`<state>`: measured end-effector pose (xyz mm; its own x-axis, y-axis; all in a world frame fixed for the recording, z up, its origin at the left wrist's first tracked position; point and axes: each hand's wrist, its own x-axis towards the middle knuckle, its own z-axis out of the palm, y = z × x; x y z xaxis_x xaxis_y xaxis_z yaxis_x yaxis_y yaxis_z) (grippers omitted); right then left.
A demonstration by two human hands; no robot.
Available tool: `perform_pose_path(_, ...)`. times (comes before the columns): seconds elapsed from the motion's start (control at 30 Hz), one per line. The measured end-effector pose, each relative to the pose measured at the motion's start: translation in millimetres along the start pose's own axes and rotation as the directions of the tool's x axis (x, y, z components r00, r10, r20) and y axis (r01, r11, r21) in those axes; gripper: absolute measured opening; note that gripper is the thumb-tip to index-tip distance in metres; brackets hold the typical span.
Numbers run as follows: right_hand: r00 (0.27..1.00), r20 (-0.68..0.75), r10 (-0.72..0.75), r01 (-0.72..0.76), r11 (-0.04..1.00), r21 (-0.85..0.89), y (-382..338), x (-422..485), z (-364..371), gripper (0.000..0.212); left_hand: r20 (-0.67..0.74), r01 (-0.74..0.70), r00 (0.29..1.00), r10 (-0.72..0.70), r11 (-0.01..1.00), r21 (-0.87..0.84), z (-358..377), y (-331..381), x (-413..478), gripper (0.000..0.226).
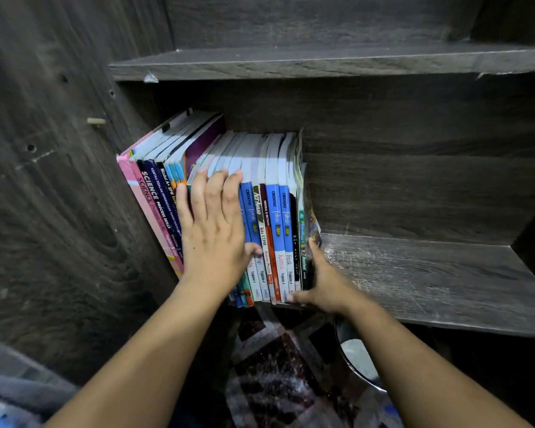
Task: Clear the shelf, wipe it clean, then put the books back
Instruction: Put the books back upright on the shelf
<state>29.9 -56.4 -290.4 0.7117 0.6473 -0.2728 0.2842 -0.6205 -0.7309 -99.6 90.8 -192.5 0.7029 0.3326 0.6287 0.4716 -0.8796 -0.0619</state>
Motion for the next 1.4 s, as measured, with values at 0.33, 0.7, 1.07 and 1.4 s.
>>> perform_pose_path(0.33, 0.999, 0.03, -0.018, 0.017, 0.999, 0.032, 5.2, 5.7, 0.2, 0.134, 0.003, -0.021, 1.0, 0.021, 0.992, -0.121, -10.0, -3.6, -1.2, 0.088)
perform_pose_path(0.7, 0.996, 0.067, -0.053, 0.053, 0.999, -0.002, -12.6, -2.7, -18.3, 0.13, -0.064, 0.004, 0.998, -0.011, 0.993, -0.115, -33.8, 20.6, -0.2, 0.046)
perform_pose_path(1.07, 0.748, -0.322, -0.581, 0.594, 0.802, -0.067, -66.5, -44.6, -53.1, 0.107, -0.086, 0.105, 0.984, -0.156, 0.897, -0.43, -73.4, 51.8, -26.5, 0.017)
perform_pose_path(1.4, 0.727, -0.326, -0.605, 0.552, 0.796, -0.247, -70.1, -42.8, -60.2, 0.07, 0.526, 0.461, 0.817, -0.238, 0.817, -0.347, -82.5, 58.3, -0.4, 0.084)
